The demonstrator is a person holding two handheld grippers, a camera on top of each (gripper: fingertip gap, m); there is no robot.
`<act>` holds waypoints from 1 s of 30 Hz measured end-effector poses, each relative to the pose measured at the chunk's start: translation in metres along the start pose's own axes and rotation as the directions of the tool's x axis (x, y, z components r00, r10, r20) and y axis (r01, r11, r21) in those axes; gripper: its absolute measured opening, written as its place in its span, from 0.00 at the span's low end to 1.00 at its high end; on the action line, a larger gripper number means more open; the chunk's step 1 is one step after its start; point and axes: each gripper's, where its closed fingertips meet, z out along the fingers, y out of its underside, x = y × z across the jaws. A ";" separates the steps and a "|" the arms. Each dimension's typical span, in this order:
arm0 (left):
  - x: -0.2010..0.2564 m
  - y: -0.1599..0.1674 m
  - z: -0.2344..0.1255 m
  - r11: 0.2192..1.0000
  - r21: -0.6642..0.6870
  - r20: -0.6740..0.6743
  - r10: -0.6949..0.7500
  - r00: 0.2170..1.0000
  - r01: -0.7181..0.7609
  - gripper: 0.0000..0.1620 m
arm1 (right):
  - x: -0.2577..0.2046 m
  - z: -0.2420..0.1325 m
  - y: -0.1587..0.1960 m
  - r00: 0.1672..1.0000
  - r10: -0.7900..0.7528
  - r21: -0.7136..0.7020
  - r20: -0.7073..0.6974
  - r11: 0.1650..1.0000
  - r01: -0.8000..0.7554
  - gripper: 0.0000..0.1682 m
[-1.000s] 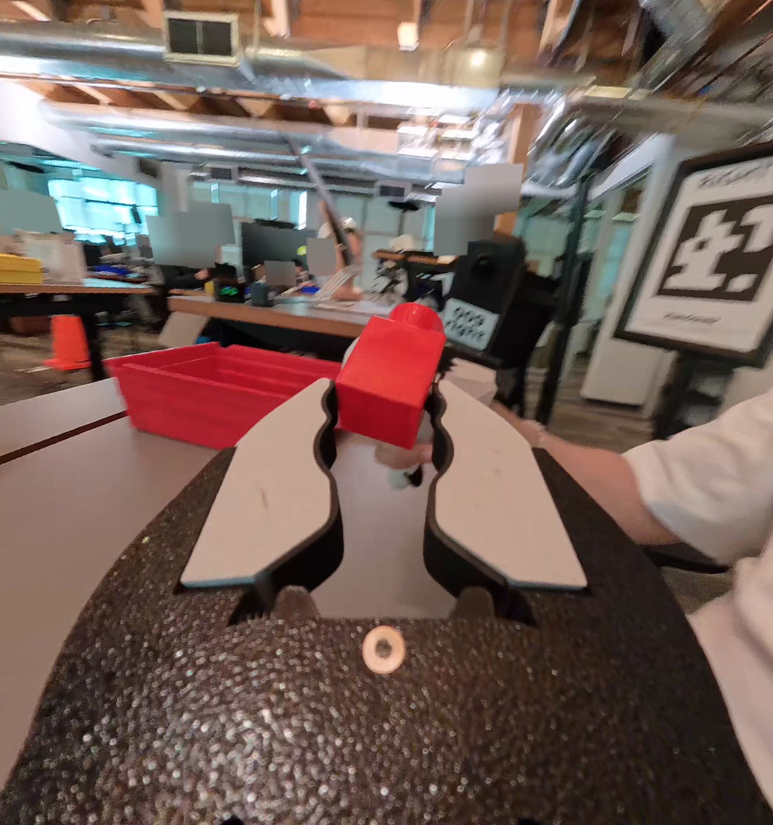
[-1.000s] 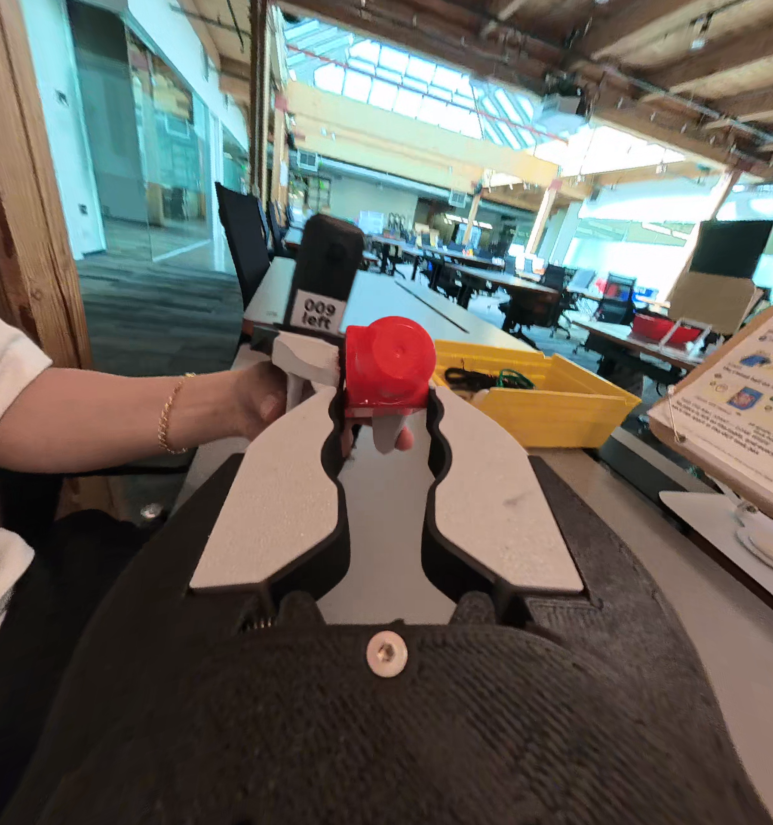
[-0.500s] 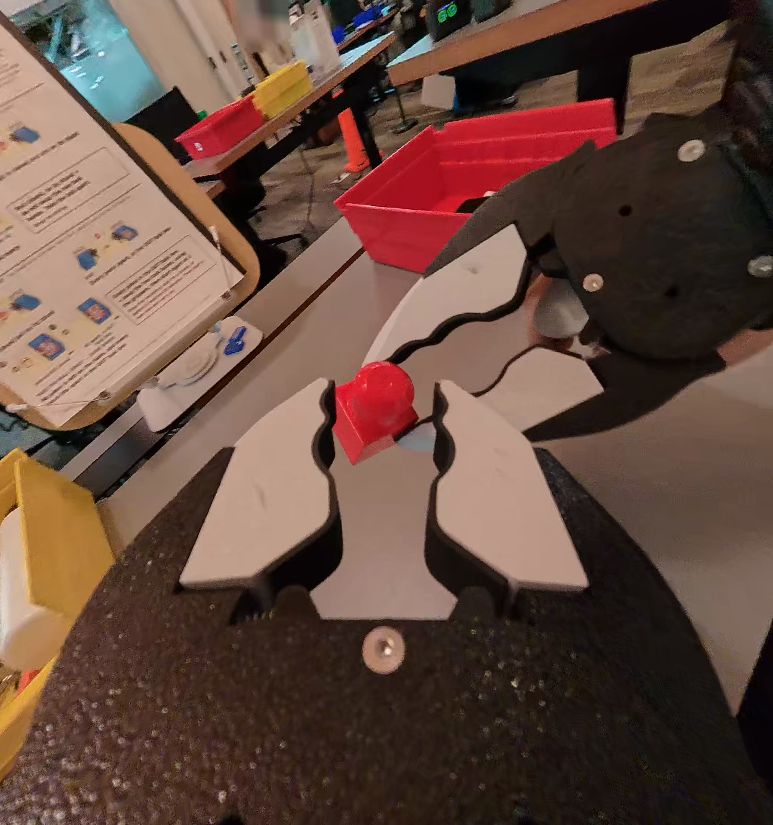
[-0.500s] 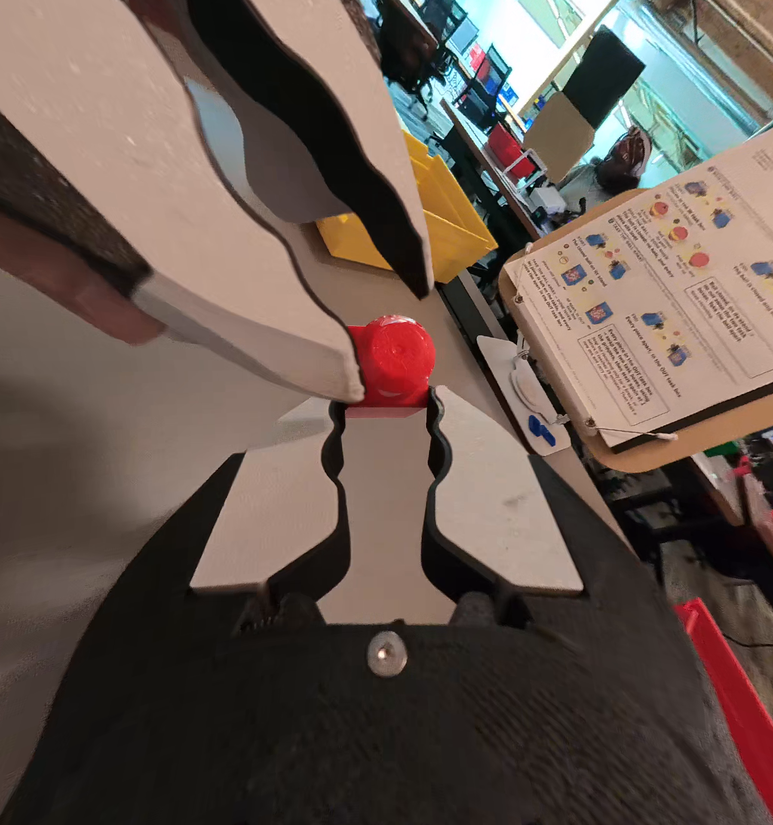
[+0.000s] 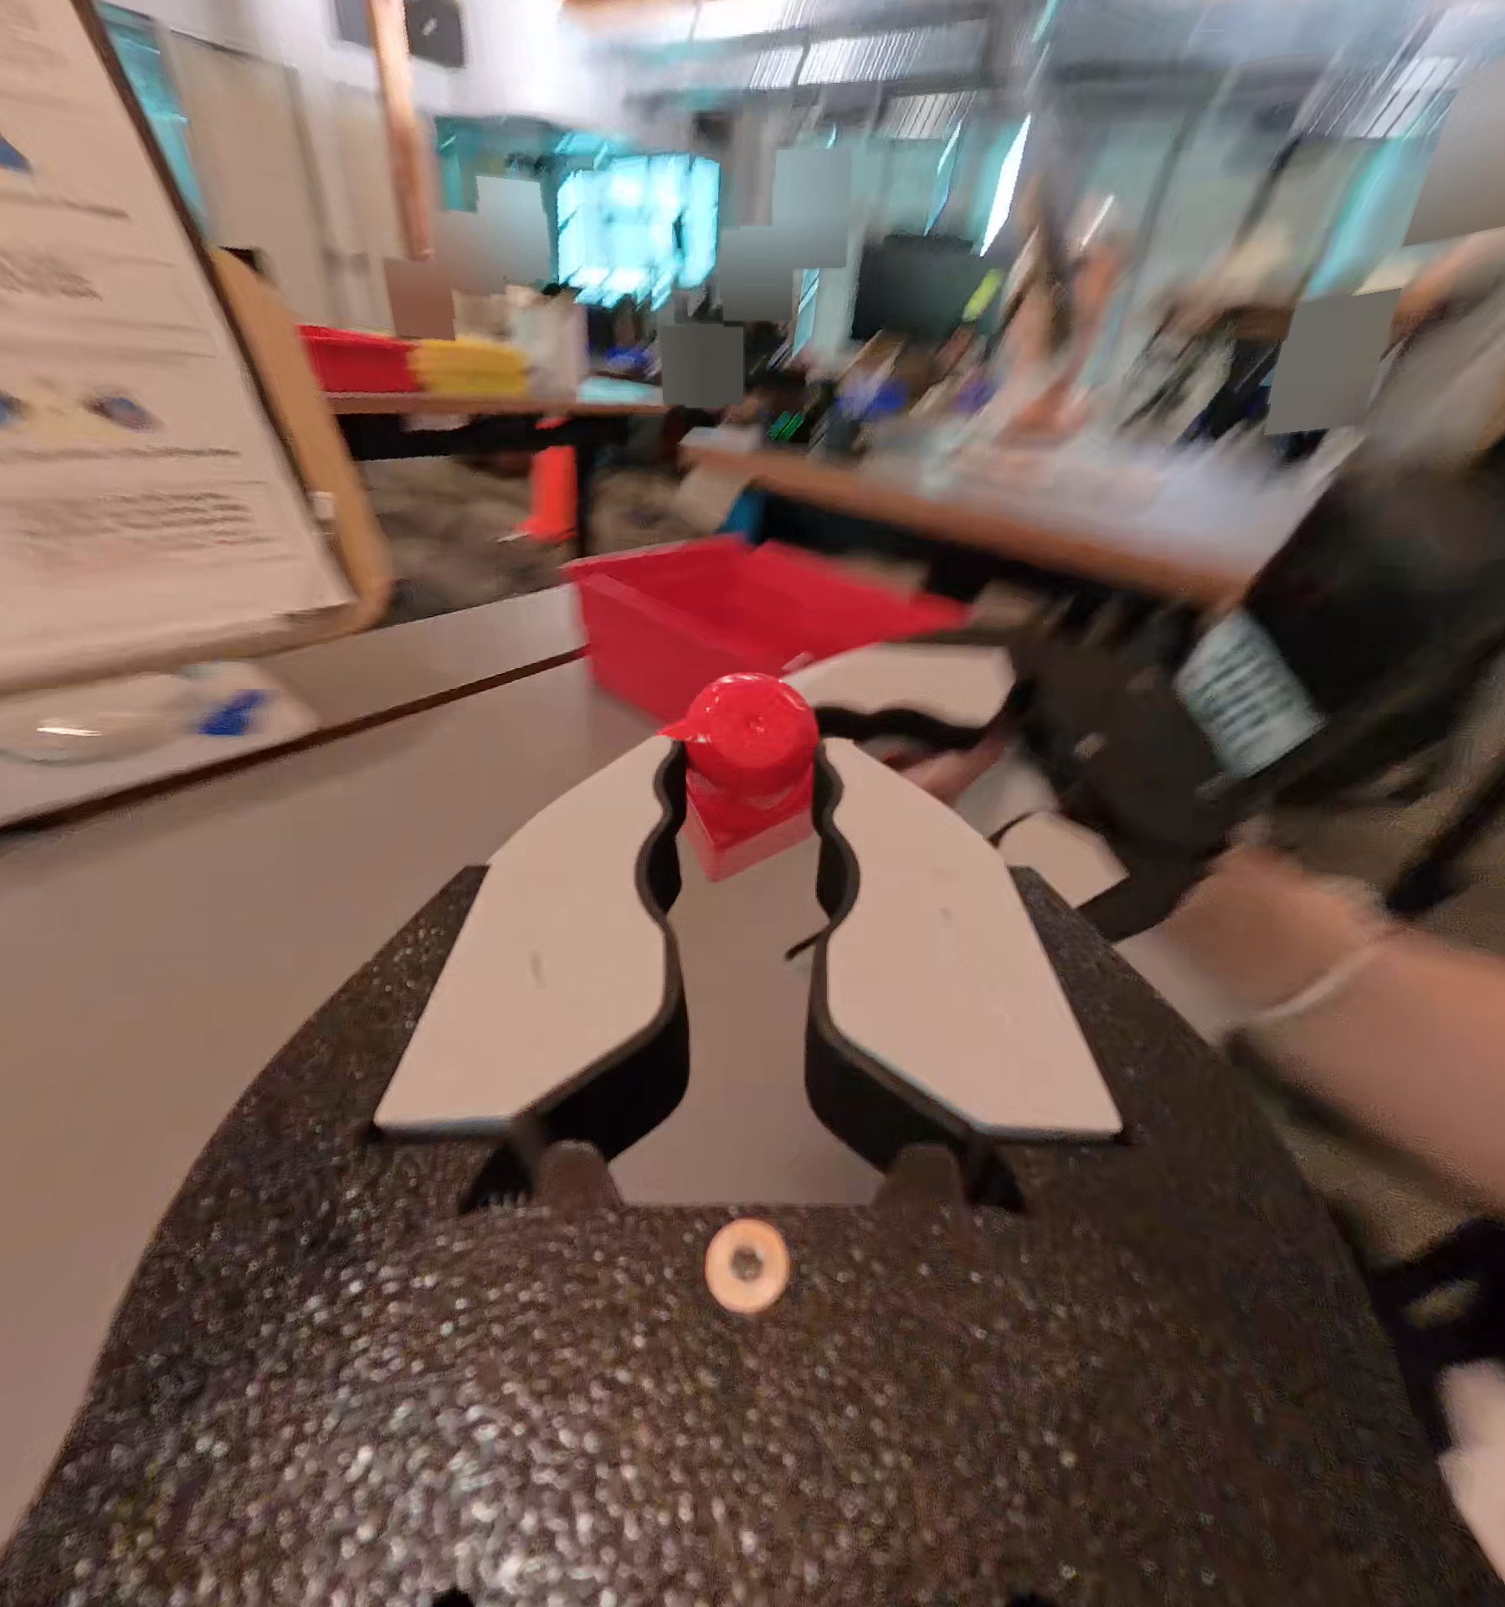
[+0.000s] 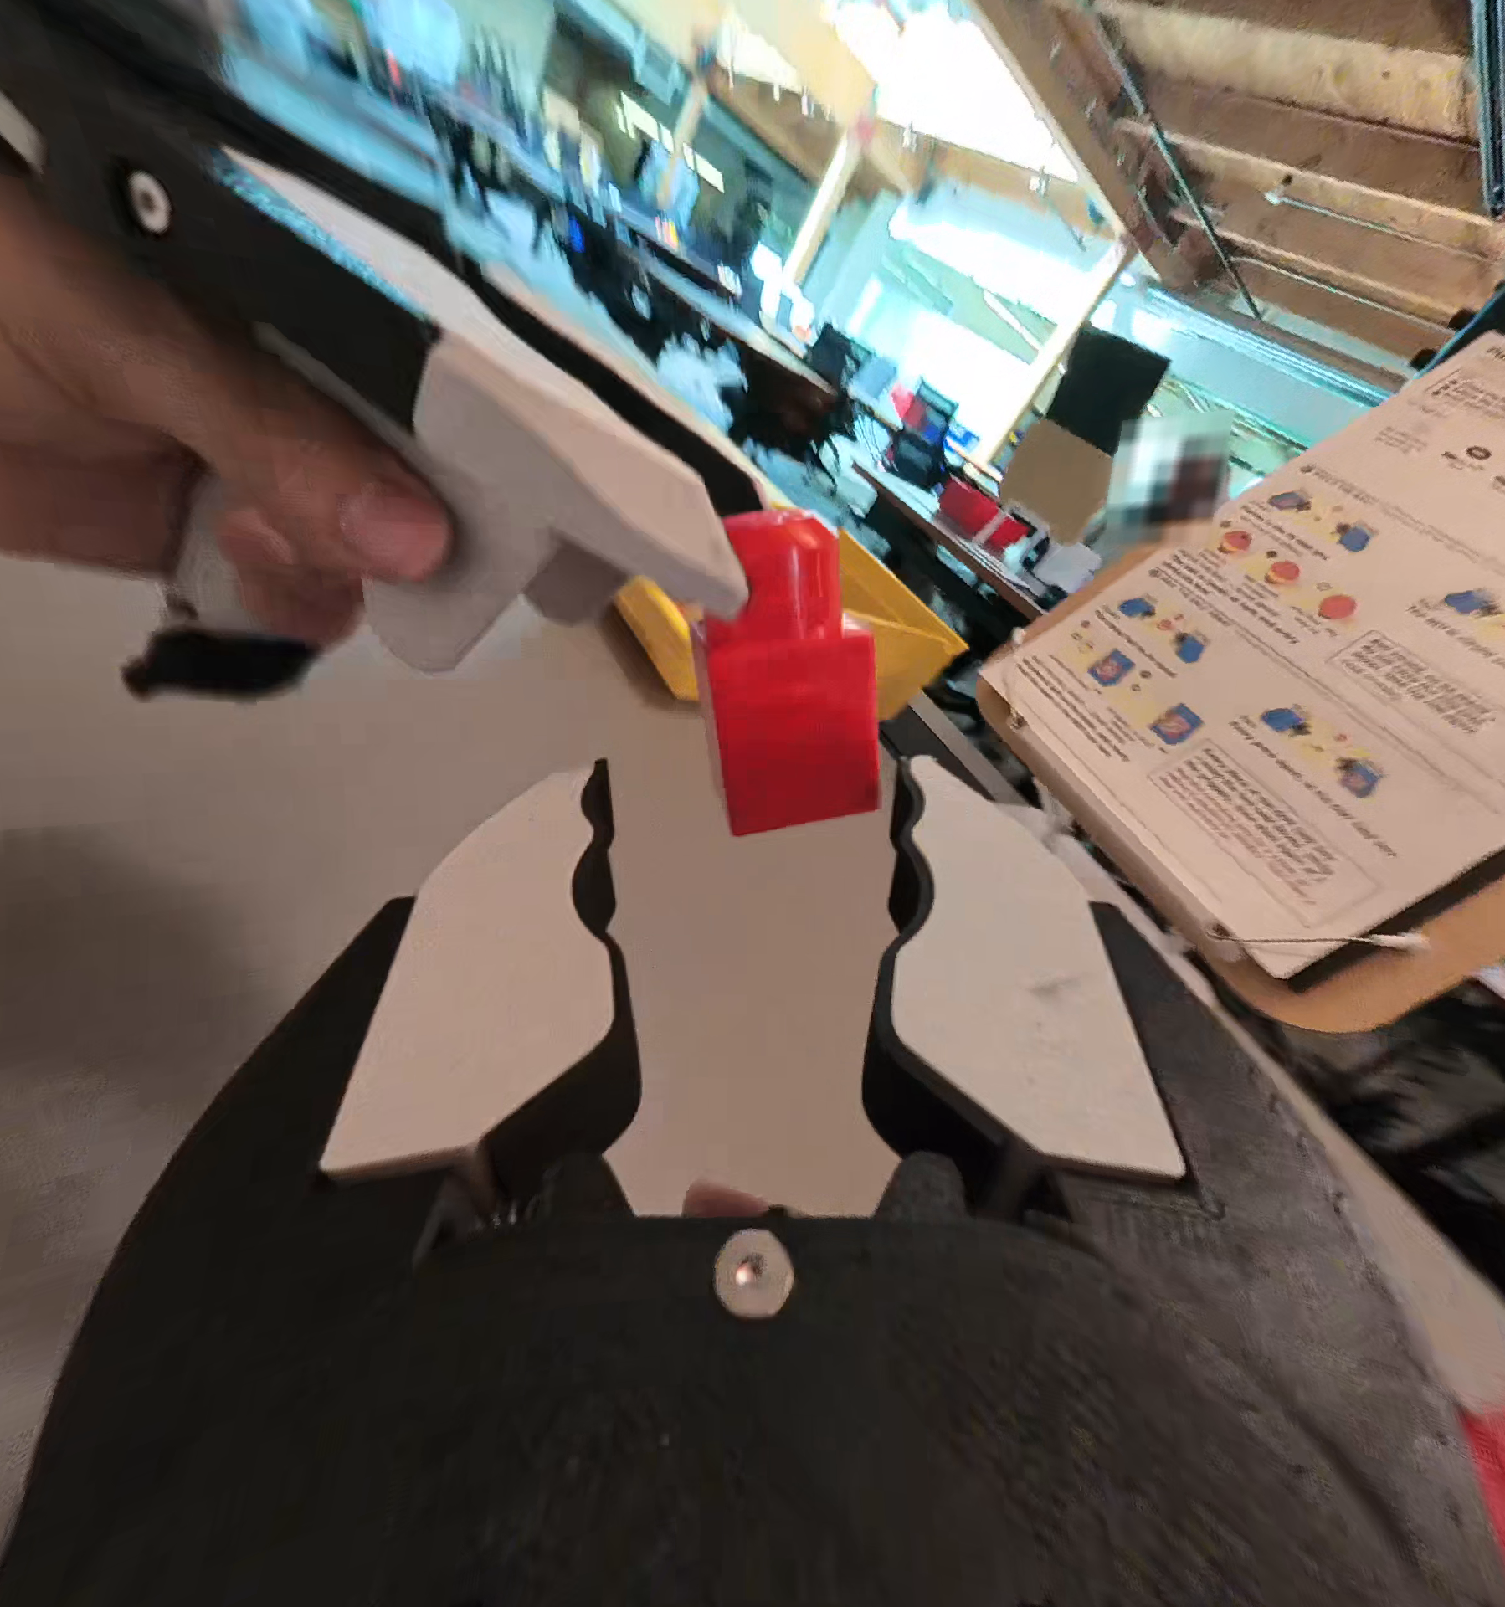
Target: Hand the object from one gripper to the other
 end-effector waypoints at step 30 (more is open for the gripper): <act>0.007 0.034 0.005 0.953 -0.220 -0.121 -0.239 0.963 0.209 0.47 | 0.008 -0.013 0.002 0.850 -0.525 -0.209 -0.043 0.837 0.506 0.22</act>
